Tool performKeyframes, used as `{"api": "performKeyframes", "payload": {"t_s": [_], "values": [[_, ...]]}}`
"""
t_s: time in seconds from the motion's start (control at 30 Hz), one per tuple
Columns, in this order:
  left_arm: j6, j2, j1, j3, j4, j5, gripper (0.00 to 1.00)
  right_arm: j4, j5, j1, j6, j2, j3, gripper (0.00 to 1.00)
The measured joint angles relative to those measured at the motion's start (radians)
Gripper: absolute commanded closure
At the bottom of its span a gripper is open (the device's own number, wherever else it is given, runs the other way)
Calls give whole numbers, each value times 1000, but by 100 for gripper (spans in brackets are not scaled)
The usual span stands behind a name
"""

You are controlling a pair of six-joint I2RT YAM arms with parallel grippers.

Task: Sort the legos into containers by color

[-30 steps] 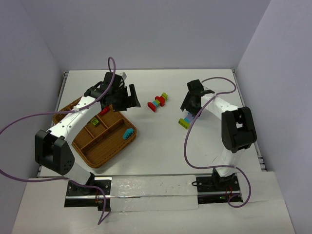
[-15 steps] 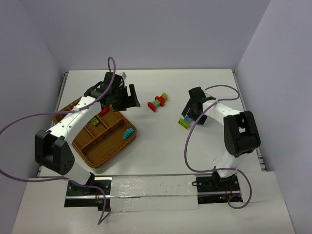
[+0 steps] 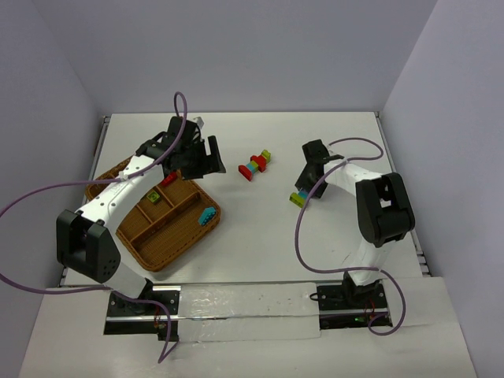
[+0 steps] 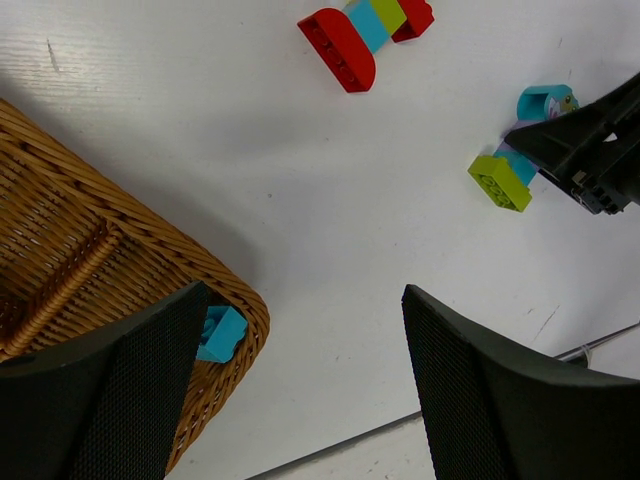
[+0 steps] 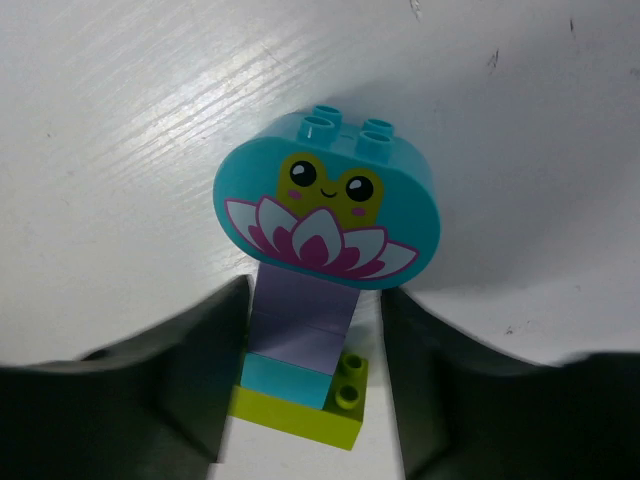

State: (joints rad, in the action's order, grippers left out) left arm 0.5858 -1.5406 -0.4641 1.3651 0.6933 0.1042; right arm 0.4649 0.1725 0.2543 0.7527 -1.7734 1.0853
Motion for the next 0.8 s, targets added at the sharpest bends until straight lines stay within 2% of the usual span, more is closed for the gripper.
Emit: {"api": "performKeyframes", "payload": {"t_s": [0.13, 0.27, 0.47, 0.63, 0.8], "values": [[-5, 2, 0, -6, -3, -2, 15, -8, 0, 1, -6, 5, 4, 98], [-8, 10, -1, -51, -22, 53, 14, 6, -2, 12, -11, 24, 15, 100], [13, 11, -17, -95, -109, 186, 1, 42, -25, 70, -10, 73, 112, 100], [59, 10, -39, -97, -238, 277, 2, 61, -58, 191, -3, 77, 255, 100], [106, -8, -49, -103, -365, 343, 8, 69, -119, 267, 29, 82, 319, 100]]}}
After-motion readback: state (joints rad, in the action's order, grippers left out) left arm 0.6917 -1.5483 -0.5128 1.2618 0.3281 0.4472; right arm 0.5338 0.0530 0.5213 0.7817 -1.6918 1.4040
